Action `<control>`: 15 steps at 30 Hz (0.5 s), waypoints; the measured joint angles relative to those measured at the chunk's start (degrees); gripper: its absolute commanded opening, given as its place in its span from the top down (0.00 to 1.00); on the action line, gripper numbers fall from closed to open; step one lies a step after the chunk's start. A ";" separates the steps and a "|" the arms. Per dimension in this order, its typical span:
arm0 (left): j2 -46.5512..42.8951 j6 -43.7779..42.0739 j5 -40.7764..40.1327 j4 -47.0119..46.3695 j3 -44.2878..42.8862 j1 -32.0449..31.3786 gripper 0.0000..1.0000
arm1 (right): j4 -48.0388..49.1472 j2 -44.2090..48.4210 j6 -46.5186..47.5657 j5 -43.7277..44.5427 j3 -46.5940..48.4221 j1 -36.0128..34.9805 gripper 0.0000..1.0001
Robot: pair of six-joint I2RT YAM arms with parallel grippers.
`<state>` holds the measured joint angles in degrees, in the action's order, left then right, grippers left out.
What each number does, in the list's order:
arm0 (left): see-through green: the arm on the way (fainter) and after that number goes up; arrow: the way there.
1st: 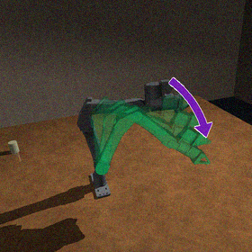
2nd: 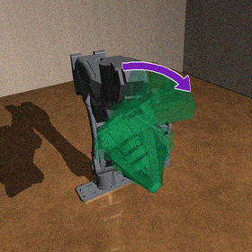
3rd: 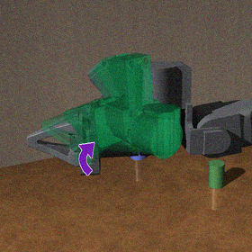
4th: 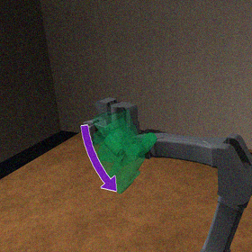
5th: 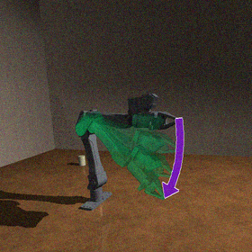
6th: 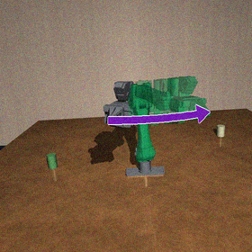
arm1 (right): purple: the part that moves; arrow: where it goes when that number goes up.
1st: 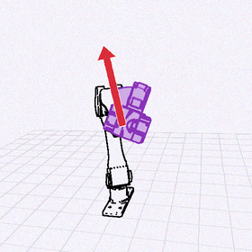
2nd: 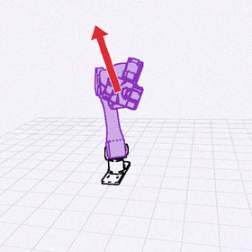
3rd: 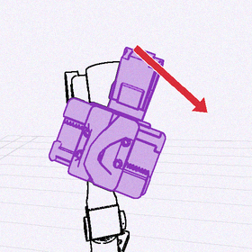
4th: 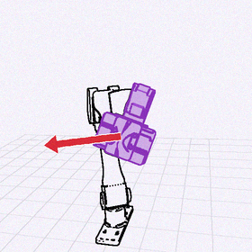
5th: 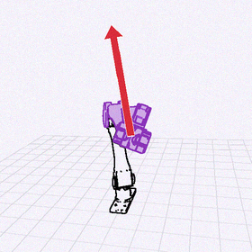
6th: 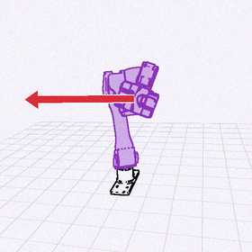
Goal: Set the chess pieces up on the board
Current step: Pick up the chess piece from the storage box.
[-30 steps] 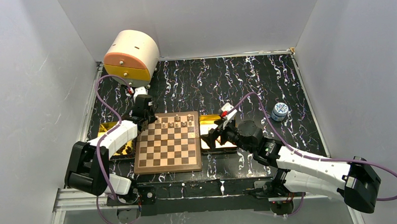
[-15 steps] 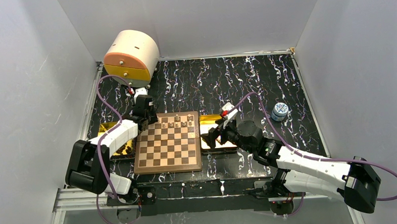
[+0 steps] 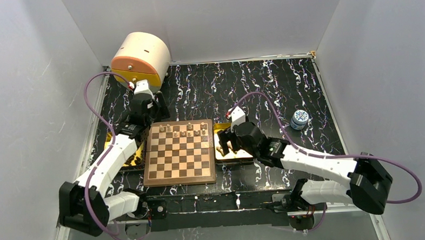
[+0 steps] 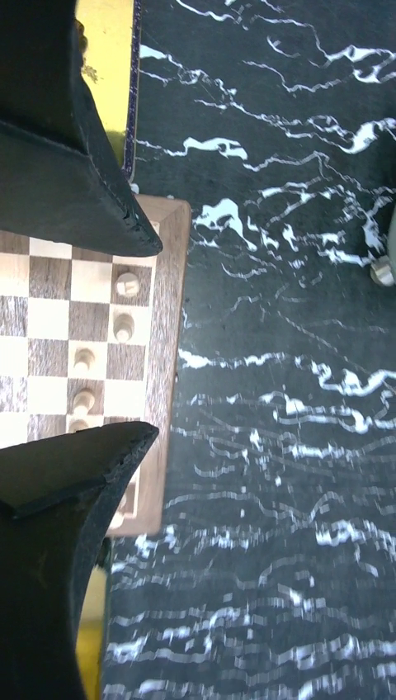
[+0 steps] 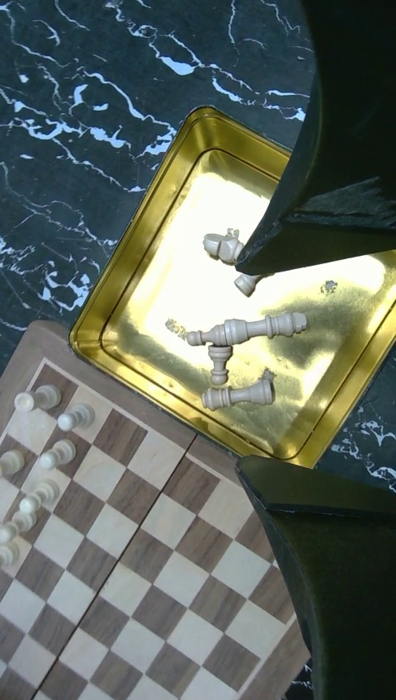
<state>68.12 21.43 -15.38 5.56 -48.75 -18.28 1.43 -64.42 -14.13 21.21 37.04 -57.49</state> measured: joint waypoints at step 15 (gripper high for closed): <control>-7.67 -4.20 10.56 2.75 0.68 -0.02 0.10 | -13.73 -10.62 -0.59 -6.97 5.35 15.69 0.48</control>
<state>60.45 17.23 -4.82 8.32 -48.07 -18.31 -12.29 -75.05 -14.72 14.24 42.39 -41.80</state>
